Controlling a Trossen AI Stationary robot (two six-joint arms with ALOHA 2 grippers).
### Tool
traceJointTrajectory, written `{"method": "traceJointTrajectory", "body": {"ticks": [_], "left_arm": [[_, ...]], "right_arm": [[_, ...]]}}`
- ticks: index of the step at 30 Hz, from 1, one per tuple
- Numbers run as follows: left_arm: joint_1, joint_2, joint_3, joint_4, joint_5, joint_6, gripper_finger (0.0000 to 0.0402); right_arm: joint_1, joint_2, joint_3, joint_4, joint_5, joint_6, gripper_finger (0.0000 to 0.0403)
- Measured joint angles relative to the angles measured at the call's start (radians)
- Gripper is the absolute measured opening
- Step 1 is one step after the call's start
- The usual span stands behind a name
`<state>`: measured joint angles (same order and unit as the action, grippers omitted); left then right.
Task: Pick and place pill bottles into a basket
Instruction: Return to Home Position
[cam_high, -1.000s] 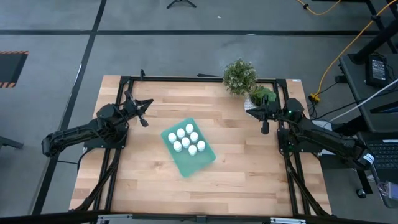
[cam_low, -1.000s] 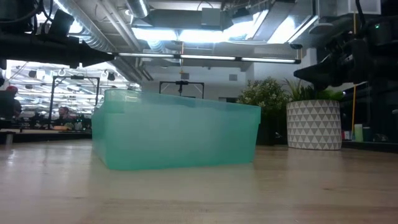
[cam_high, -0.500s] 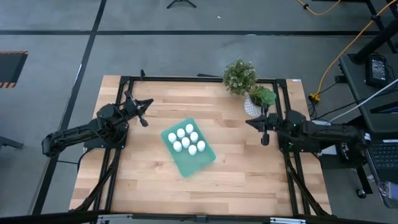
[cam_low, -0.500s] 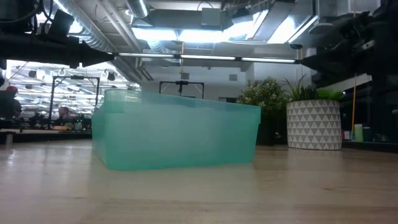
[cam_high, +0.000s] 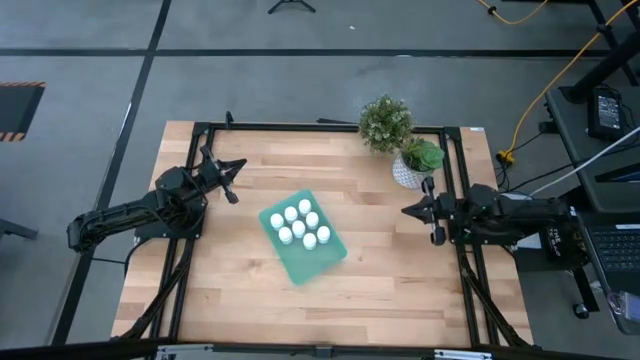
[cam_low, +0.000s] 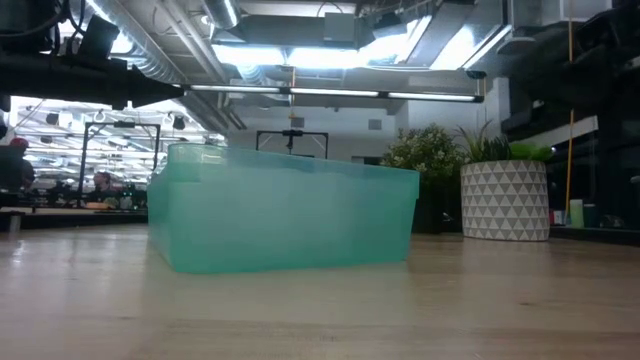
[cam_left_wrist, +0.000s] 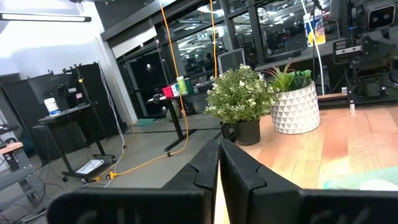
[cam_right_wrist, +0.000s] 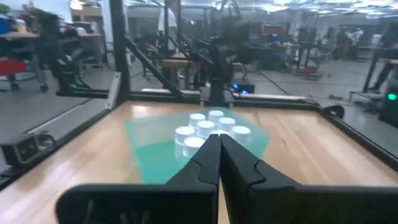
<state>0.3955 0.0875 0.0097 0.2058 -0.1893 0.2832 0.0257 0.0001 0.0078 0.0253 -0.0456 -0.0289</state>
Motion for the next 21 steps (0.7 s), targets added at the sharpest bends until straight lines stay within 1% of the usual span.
{"method": "traceJointTrajectory", "body": {"ticks": [3, 7, 21], "left_arm": [[0.000, 0.000, 0.000, 0.000, 0.000, 0.000, 0.0012], [0.000, 0.000, 0.000, 0.000, 0.000, 0.000, 0.0009], [0.000, 0.000, 0.000, 0.000, 0.000, 0.000, 0.0012]], "right_arm": [[0.029, 0.000, 0.000, -0.002, 0.000, 0.012, 0.0010], [0.053, 0.000, 0.000, -0.002, 0.001, 0.078, 0.0010], [0.062, 0.005, 0.000, 0.001, 0.000, 0.075, 0.0010]]}}
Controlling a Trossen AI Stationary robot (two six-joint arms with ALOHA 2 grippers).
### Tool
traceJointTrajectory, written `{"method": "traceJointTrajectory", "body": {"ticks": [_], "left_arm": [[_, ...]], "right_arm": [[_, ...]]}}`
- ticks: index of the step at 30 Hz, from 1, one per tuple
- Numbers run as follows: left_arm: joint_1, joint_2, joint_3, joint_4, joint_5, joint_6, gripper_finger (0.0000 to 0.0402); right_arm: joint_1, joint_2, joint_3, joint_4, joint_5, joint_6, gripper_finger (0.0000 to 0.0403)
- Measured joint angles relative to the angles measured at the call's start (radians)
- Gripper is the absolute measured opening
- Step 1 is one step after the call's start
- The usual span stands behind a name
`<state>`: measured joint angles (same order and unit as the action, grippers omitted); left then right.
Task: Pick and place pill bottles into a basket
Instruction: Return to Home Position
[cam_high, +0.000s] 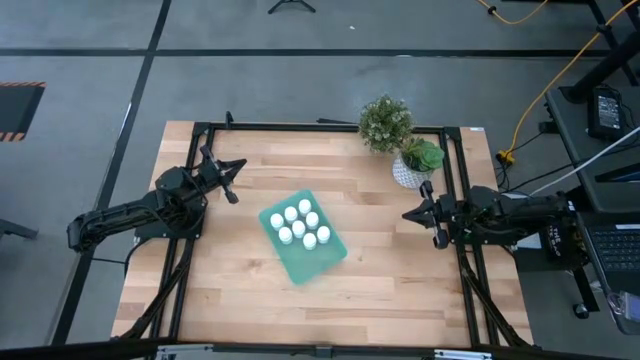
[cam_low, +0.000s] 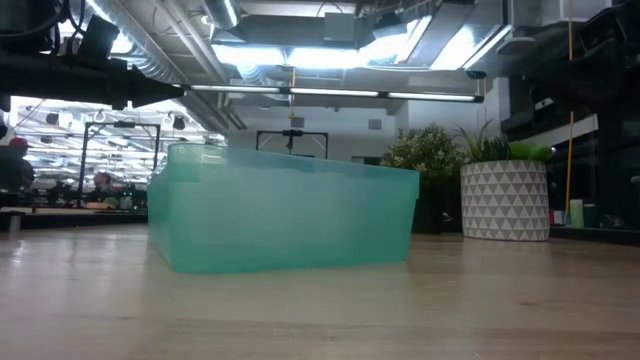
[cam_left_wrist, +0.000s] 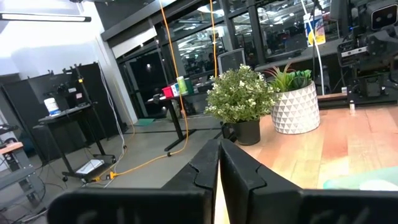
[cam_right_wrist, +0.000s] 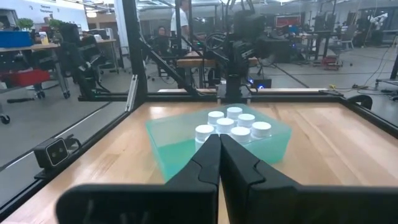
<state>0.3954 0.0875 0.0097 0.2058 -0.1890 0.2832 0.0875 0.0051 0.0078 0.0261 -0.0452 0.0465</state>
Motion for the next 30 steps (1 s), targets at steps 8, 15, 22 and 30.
{"method": "traceJointTrajectory", "body": {"ticks": [8, 15, 22, 30], "left_arm": [[0.000, 0.000, 0.000, 0.000, 0.000, 0.000, 0.0008], [0.000, 0.000, 0.000, 0.000, 0.000, 0.000, 0.0008], [0.000, 0.000, 0.000, 0.000, 0.000, 0.000, 0.0012], [0.000, 0.000, 0.000, 0.000, 0.000, 0.000, 0.0009]], "right_arm": [[0.000, 0.000, 0.000, 0.000, 0.000, -0.001, 0.0010], [0.000, 0.000, 0.000, 0.000, 0.000, -0.002, 0.0010], [0.000, 0.000, 0.000, 0.000, 0.000, -0.002, 0.0010], [0.000, 0.000, 0.000, 0.000, 0.000, -0.002, 0.0010]]}}
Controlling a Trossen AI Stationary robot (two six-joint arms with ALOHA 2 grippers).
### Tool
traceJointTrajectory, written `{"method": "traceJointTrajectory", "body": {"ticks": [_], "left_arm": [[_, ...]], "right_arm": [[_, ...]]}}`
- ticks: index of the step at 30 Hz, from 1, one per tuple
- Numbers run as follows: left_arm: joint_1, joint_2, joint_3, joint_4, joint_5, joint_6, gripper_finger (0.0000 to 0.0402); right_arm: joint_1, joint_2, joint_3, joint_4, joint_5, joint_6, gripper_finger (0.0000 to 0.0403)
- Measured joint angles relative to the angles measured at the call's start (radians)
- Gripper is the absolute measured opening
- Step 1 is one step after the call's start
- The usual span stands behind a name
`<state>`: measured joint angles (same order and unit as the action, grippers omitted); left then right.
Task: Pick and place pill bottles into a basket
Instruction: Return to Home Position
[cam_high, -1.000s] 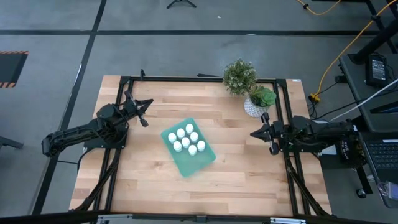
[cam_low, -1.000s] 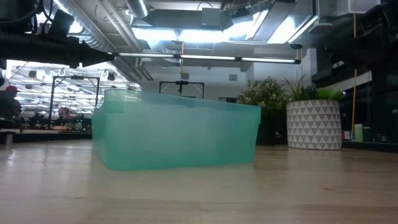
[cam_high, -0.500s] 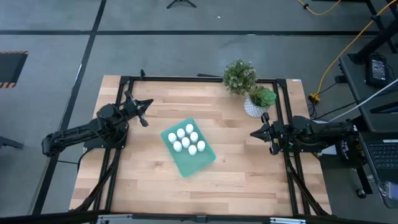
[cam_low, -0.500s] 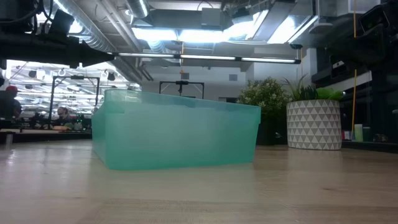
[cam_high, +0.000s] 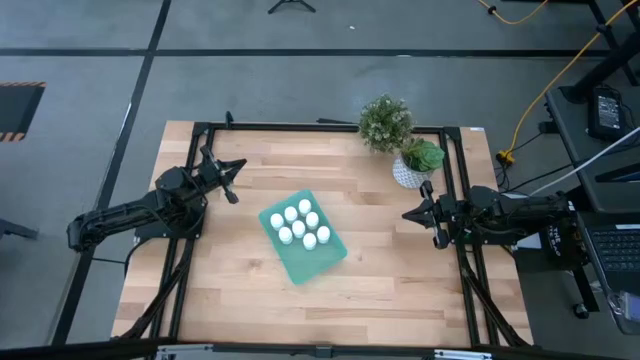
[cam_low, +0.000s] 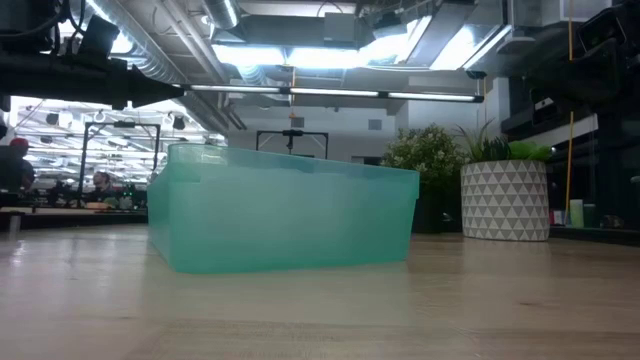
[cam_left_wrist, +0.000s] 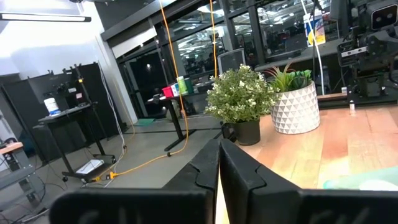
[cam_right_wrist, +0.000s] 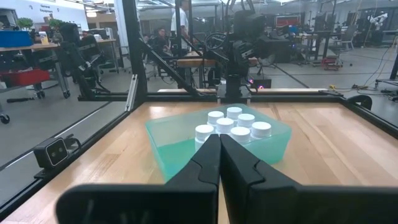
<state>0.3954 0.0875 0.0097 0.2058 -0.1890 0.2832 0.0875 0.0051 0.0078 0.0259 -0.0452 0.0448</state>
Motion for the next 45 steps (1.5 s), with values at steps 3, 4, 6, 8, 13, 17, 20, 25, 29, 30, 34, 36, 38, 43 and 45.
{"method": "traceJointTrajectory", "body": {"ticks": [3, 4, 6, 8, 13, 17, 20, 25, 29, 30, 34, 36, 38, 43, 45], "left_arm": [[0.000, 0.000, 0.000, 0.000, 0.000, 0.000, 0.0007], [0.000, 0.000, 0.000, 0.000, 0.000, 0.000, 0.0006], [0.000, 0.000, 0.000, 0.000, 0.000, 0.000, 0.0006], [0.000, 0.000, 0.000, 0.000, 0.000, 0.000, 0.0006], [0.000, 0.000, 0.000, 0.000, 0.000, 0.000, 0.0007], [0.000, 0.000, 0.000, 0.000, 0.000, 0.000, 0.0010], [0.000, 0.000, 0.000, 0.000, 0.000, 0.000, 0.0013], [0.000, 0.000, 0.000, 0.000, 0.000, 0.000, 0.0010], [0.000, 0.000, 0.000, 0.000, 0.000, 0.000, 0.0007], [0.000, 0.000, 0.000, 0.000, 0.000, 0.000, 0.0007], [0.000, 0.000, 0.000, 0.000, 0.000, 0.000, 0.0006], [0.000, 0.000, 0.000, 0.000, 0.000, 0.000, 0.0006], [0.000, 0.000, 0.000, 0.000, 0.000, 0.000, 0.0006], [0.000, 0.000, 0.000, 0.000, 0.000, 0.000, 0.0008], [0.000, 0.000, 0.000, 0.000, 0.000, 0.000, 0.0007]], "right_arm": [[0.000, 0.000, 0.000, 0.000, 0.000, 0.000, 0.0010], [0.000, 0.000, 0.000, 0.000, 0.000, 0.000, 0.0010], [0.000, 0.000, 0.000, 0.000, 0.000, 0.000, 0.0010], [0.000, 0.000, 0.000, 0.000, 0.000, 0.000, 0.0010], [0.000, 0.000, 0.000, 0.000, 0.000, 0.000, 0.0010], [0.000, 0.000, 0.000, 0.000, 0.000, 0.000, 0.0010], [0.000, 0.000, 0.000, 0.000, 0.000, 0.000, 0.0010], [0.000, 0.000, 0.000, 0.000, 0.000, 0.000, 0.0010], [0.000, 0.000, 0.000, 0.000, 0.000, 0.000, 0.0010], [0.000, 0.000, 0.000, 0.000, 0.000, 0.000, 0.0010], [0.000, 0.000, 0.000, 0.000, 0.000, 0.000, 0.0010], [0.000, 0.000, 0.000, 0.000, 0.000, 0.000, 0.0010], [0.000, 0.000, 0.000, 0.000, 0.000, 0.000, 0.0010], [0.000, 0.000, 0.000, -0.001, 0.000, 0.000, 0.0010], [0.000, 0.000, 0.000, 0.000, 0.000, 0.000, 0.0010]]}}
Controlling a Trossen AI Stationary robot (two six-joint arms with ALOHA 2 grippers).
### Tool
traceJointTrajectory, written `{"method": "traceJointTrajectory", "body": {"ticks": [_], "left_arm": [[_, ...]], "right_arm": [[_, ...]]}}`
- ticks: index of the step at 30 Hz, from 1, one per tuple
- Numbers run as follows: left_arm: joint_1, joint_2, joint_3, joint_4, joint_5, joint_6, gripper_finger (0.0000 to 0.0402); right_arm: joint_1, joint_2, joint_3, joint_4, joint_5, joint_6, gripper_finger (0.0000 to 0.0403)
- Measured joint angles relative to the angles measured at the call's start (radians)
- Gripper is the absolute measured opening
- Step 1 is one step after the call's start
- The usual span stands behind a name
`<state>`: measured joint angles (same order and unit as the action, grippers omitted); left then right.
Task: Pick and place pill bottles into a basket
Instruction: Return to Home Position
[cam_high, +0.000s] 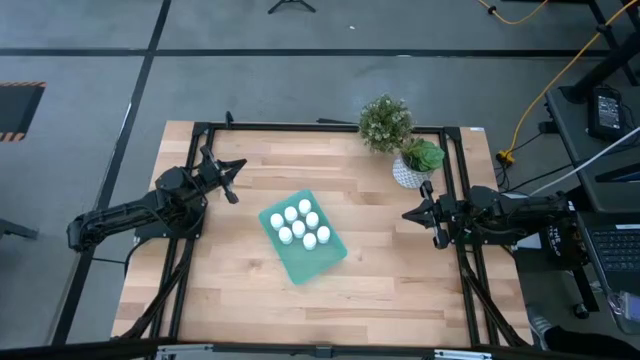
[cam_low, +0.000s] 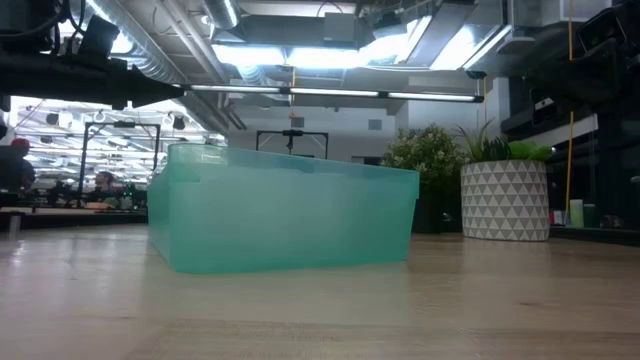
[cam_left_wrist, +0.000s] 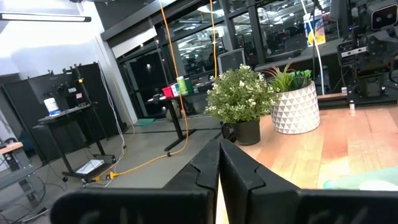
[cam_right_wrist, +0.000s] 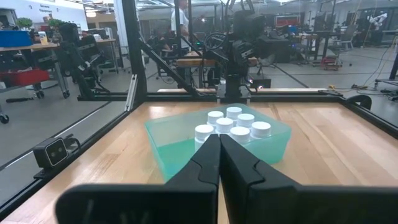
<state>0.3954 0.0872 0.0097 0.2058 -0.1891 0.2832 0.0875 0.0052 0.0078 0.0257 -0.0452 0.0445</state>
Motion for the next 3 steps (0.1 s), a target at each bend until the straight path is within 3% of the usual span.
{"method": "traceJointTrajectory", "body": {"ticks": [3], "left_arm": [[0.000, 0.000, 0.000, 0.000, 0.000, 0.000, 0.0005]], "right_arm": [[0.000, 0.000, 0.000, 0.000, 0.000, 0.000, 0.0010]]}}
